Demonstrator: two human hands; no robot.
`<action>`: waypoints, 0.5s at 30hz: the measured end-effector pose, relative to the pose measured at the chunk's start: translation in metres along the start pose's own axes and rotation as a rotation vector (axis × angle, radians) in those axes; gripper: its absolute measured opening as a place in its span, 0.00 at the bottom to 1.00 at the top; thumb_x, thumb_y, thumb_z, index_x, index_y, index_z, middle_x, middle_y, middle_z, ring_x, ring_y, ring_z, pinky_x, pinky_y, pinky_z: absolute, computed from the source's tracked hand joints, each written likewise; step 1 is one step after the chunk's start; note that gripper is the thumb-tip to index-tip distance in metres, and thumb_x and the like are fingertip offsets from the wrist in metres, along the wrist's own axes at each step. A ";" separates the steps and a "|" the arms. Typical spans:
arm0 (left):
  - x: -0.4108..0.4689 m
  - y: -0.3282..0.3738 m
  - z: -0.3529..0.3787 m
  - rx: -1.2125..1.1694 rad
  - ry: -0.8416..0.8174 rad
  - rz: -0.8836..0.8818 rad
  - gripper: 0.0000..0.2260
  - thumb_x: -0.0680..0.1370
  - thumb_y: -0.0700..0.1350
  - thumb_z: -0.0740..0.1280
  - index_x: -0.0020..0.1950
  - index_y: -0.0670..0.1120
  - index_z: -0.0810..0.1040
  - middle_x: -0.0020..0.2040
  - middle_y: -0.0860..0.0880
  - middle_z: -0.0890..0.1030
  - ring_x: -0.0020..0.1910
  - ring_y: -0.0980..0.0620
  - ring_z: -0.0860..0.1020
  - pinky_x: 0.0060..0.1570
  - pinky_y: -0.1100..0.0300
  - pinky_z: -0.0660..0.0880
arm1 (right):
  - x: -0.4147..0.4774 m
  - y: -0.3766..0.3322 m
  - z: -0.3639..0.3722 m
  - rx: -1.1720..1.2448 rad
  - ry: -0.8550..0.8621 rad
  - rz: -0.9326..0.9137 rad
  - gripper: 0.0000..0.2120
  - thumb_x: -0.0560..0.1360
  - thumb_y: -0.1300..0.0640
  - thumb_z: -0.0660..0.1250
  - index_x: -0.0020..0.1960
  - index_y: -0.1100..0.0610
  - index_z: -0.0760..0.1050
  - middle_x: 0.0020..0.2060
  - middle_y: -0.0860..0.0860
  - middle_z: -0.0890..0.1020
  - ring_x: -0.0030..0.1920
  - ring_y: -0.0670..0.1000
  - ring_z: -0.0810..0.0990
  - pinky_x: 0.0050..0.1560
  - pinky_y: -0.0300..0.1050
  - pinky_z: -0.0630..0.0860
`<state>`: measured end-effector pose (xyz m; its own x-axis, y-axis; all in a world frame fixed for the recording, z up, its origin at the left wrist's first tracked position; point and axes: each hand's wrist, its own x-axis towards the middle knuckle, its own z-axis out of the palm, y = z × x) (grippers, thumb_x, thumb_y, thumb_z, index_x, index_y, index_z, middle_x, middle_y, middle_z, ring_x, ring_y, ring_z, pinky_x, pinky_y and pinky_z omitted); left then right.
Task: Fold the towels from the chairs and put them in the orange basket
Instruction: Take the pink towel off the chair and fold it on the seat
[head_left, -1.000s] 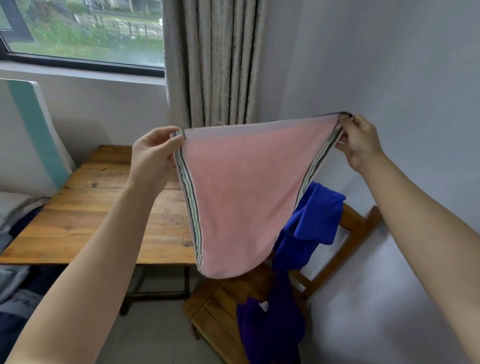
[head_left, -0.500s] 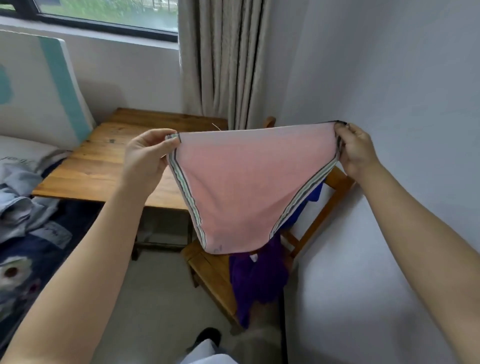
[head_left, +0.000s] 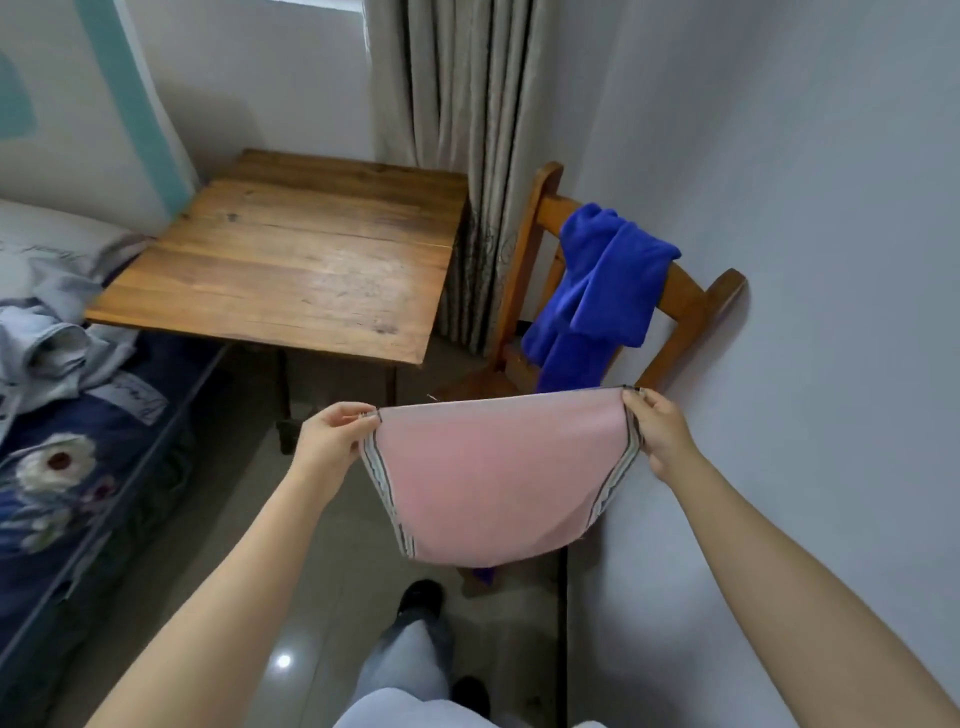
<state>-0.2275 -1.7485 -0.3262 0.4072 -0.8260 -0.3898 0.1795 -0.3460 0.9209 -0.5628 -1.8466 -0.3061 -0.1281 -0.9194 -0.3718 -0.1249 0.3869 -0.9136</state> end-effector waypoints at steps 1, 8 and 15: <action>0.003 -0.013 0.001 0.024 0.010 -0.043 0.05 0.74 0.34 0.68 0.44 0.44 0.79 0.40 0.43 0.79 0.38 0.49 0.78 0.37 0.58 0.75 | 0.004 0.015 -0.001 -0.026 0.010 0.036 0.08 0.79 0.58 0.61 0.41 0.59 0.74 0.36 0.53 0.77 0.39 0.51 0.75 0.38 0.42 0.71; 0.025 -0.075 0.005 0.087 0.052 -0.252 0.06 0.73 0.32 0.68 0.39 0.42 0.78 0.35 0.44 0.77 0.33 0.49 0.73 0.32 0.60 0.71 | 0.021 0.080 0.003 -0.206 0.072 0.194 0.09 0.77 0.59 0.63 0.47 0.66 0.76 0.42 0.58 0.78 0.44 0.54 0.74 0.43 0.43 0.69; 0.068 -0.108 0.011 0.126 0.080 -0.386 0.08 0.73 0.30 0.66 0.37 0.41 0.77 0.35 0.43 0.76 0.32 0.49 0.72 0.33 0.59 0.68 | 0.054 0.104 0.032 -0.277 0.180 0.277 0.07 0.77 0.61 0.63 0.46 0.64 0.76 0.43 0.60 0.78 0.44 0.55 0.73 0.44 0.45 0.69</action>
<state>-0.2285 -1.7726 -0.4519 0.4009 -0.5890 -0.7017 0.2242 -0.6796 0.6985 -0.5513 -1.8583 -0.4268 -0.3603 -0.7609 -0.5397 -0.3185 0.6441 -0.6955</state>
